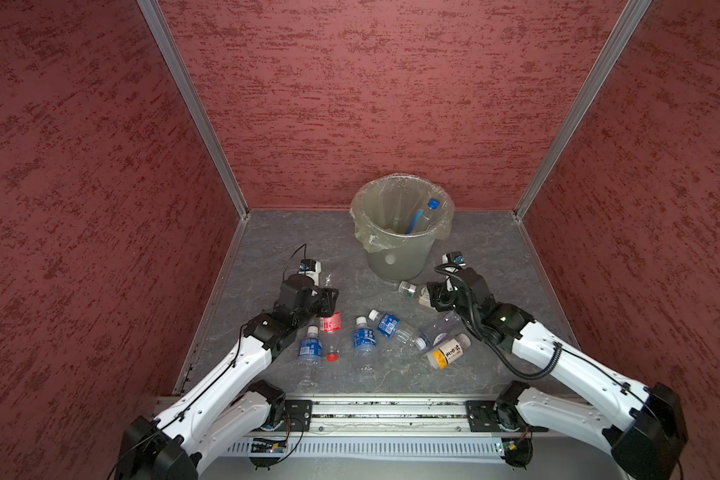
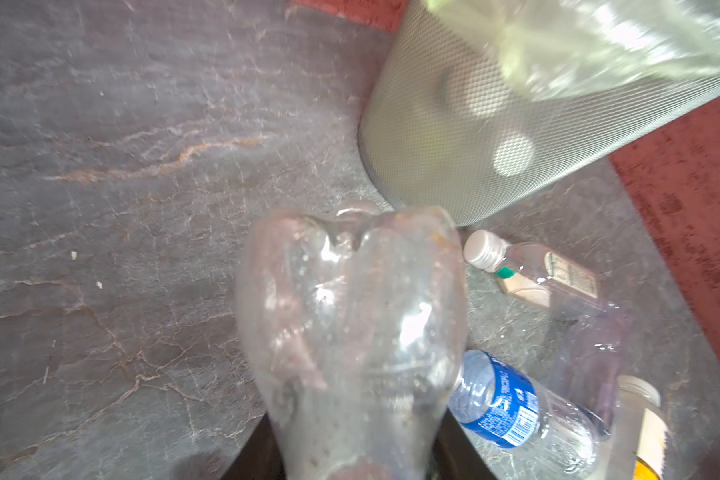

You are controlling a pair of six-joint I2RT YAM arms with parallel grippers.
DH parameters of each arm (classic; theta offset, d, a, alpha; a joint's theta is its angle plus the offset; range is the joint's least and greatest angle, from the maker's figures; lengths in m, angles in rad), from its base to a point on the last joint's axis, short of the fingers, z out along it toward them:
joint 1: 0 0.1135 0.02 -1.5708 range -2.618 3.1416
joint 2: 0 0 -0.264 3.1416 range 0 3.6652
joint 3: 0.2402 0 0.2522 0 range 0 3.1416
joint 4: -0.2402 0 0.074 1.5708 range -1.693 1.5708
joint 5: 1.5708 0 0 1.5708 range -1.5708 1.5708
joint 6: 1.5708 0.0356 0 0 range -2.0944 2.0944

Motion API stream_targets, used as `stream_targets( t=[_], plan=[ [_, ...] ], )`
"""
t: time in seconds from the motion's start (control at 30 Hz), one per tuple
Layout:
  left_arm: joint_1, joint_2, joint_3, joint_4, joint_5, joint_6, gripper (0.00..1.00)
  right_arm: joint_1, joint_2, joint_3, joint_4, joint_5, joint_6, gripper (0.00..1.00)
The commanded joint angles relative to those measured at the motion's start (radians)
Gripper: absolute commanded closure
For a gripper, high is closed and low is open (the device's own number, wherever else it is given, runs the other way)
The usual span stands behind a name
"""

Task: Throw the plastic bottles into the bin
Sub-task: 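Lift the crushed clear bottle with the left gripper up over the bin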

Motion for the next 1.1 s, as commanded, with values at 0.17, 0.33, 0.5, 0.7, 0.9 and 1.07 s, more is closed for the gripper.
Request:
stream_targets(
  t=[0.17, 0.33, 0.5, 0.7, 0.9, 1.07],
  plan=[
    [-0.003, -0.225, -0.055, 0.032, -0.024, -0.003, 0.57, 0.004, -0.006, 0.003, 0.006, -0.004, 0.013, 0.32],
    [-0.011, -0.346, -0.033, -0.023, -0.035, 0.004, 0.55, 0.004, -0.001, 0.004, 0.009, -0.002, 0.015, 0.31],
    [-0.022, -0.423, 0.015, -0.072, -0.058, 0.019, 0.55, 0.004, 0.006, 0.008, 0.008, 0.000, 0.016, 0.30],
    [-0.031, -0.452, 0.093, -0.082, -0.028, 0.046, 0.54, 0.004, 0.007, 0.005, 0.010, -0.002, 0.017, 0.29],
    [-0.041, -0.423, 0.184, -0.067, -0.013, 0.072, 0.54, 0.004, 0.000, -0.009, 0.023, -0.018, 0.015, 0.23],
    [-0.042, -0.376, 0.237, -0.034, 0.003, 0.082, 0.54, 0.004, -0.026, -0.044, 0.060, -0.070, 0.012, 0.20]
  ],
)
